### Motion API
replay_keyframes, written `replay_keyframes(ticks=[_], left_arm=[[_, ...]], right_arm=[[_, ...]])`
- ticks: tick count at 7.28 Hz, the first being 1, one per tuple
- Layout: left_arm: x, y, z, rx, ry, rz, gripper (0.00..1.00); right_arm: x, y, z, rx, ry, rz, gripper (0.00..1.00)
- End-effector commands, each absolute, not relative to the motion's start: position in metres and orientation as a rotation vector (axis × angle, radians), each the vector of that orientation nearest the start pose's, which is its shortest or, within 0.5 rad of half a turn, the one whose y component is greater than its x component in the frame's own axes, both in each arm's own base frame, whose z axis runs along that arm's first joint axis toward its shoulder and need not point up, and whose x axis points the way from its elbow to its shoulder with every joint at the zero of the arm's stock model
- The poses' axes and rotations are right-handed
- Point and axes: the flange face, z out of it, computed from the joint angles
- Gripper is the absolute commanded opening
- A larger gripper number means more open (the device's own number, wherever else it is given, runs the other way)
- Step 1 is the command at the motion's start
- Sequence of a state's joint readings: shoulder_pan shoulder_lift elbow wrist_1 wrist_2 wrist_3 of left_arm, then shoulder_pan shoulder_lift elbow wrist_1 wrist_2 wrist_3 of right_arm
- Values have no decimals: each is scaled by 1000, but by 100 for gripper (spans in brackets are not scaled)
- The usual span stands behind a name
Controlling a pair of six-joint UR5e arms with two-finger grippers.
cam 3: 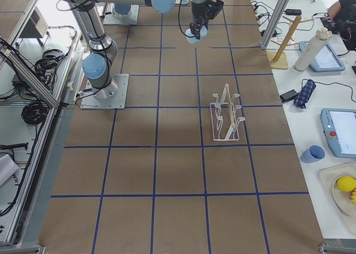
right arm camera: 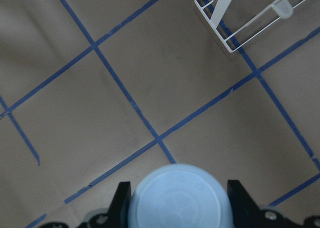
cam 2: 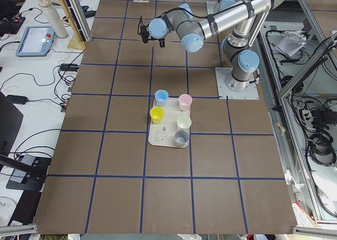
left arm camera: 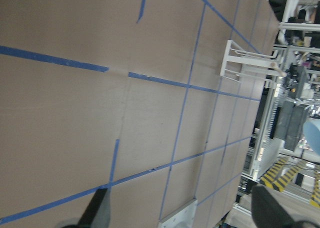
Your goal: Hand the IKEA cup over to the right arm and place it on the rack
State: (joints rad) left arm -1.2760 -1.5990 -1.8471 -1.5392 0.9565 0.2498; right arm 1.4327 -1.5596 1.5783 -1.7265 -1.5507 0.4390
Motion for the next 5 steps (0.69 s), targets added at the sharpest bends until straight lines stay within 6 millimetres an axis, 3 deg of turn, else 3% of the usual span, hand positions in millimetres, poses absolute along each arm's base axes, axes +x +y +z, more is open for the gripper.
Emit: replay_keyframes(ticks=[1, 2, 3, 4, 5], left_arm=[[-101, -501, 409, -5, -2872, -22, 100], [-115, -497, 443, -84, -3003, 12, 100], [-116, -485, 479, -103, -3077, -27, 100], [-108, -473, 506, -71, -3157, -21, 100], [-108, -477, 516, 60, -3173, 18, 100]], right_arm=[[38, -553, 458, 699, 3206, -217, 0], [34, -563, 453, 509, 3272, -264, 0], [33, -568, 453, 420, 3283, -342, 0], [30, -575, 445, 284, 3305, -377, 0], [9, -583, 439, 181, 3321, -463, 0]])
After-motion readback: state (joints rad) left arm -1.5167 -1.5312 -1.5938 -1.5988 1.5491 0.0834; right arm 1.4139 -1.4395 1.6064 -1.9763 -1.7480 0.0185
